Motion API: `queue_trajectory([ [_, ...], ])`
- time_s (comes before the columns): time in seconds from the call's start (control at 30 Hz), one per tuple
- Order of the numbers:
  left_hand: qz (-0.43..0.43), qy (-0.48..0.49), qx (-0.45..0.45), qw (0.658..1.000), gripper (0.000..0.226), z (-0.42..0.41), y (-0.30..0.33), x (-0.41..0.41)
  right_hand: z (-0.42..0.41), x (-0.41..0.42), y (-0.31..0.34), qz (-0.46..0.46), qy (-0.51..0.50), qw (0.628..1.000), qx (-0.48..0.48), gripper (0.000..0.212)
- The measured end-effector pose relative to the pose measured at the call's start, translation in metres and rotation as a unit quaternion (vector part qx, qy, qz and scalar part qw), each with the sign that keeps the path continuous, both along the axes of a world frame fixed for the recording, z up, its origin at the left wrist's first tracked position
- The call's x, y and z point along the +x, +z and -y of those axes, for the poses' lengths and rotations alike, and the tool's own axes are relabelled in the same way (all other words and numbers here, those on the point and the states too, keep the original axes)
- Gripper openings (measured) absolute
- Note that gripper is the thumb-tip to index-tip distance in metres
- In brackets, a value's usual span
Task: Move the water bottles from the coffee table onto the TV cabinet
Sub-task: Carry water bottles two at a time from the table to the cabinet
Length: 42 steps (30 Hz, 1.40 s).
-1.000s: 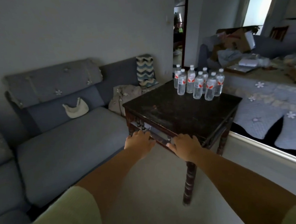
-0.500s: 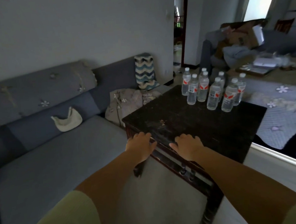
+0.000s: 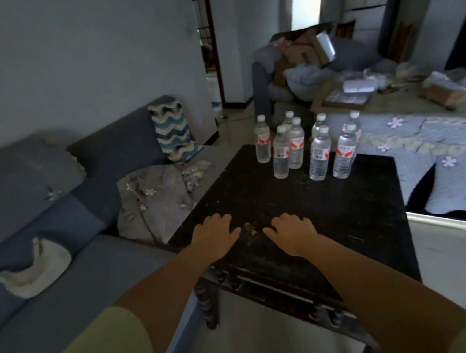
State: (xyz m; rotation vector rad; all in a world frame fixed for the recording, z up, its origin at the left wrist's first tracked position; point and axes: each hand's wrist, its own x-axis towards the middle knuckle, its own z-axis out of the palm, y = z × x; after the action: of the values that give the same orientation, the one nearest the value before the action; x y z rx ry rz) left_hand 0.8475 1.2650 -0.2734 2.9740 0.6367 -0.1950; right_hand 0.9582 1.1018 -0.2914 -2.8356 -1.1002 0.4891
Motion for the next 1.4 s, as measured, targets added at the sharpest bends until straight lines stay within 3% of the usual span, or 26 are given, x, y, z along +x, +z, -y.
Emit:
queue_trajectory([
  [0.37,0.007,-0.105,0.004,0.994,0.053,-0.02,-0.023,0.163,-0.01,0.132,-0.017,0.033,-0.113,0.993,-0.028,0.056],
  [0.63,0.012,-0.094,-0.059,0.994,0.056,-0.055,-0.03,0.298,-0.021,0.259,-0.022,0.003,-0.162,0.987,0.011,0.052],
  [0.93,-0.003,-0.101,-0.171,0.98,0.051,-0.07,-0.069,0.386,-0.024,0.334,-0.061,-0.06,-0.264,0.96,0.073,0.05],
  [1.03,0.006,-0.029,-0.281,0.959,0.067,-0.078,-0.087,0.417,-0.021,0.371,-0.114,-0.112,-0.337,0.925,0.133,0.07],
  [1.17,0.068,0.033,-0.417,0.906,0.122,-0.094,-0.128,0.469,-0.029,0.391,-0.135,-0.113,-0.445,0.845,0.272,0.076],
  [1.2,0.088,0.036,-0.433,0.896,0.125,-0.1,-0.147,0.483,-0.036,0.39,-0.126,-0.107,-0.471,0.821,0.303,0.084],
  [1.27,0.107,0.03,-0.465,0.878,0.105,-0.104,-0.164,0.499,-0.046,0.398,-0.125,-0.104,-0.519,0.771,0.353,0.092],
  [1.33,0.143,0.009,-0.499,0.855,0.092,-0.099,-0.165,0.501,-0.051,0.403,-0.126,-0.098,-0.541,0.73,0.406,0.09],
  [1.4,0.168,0.011,-0.532,0.83,0.092,-0.091,-0.167,0.502,-0.054,0.407,-0.132,-0.078,-0.557,0.707,0.43,0.088],
])
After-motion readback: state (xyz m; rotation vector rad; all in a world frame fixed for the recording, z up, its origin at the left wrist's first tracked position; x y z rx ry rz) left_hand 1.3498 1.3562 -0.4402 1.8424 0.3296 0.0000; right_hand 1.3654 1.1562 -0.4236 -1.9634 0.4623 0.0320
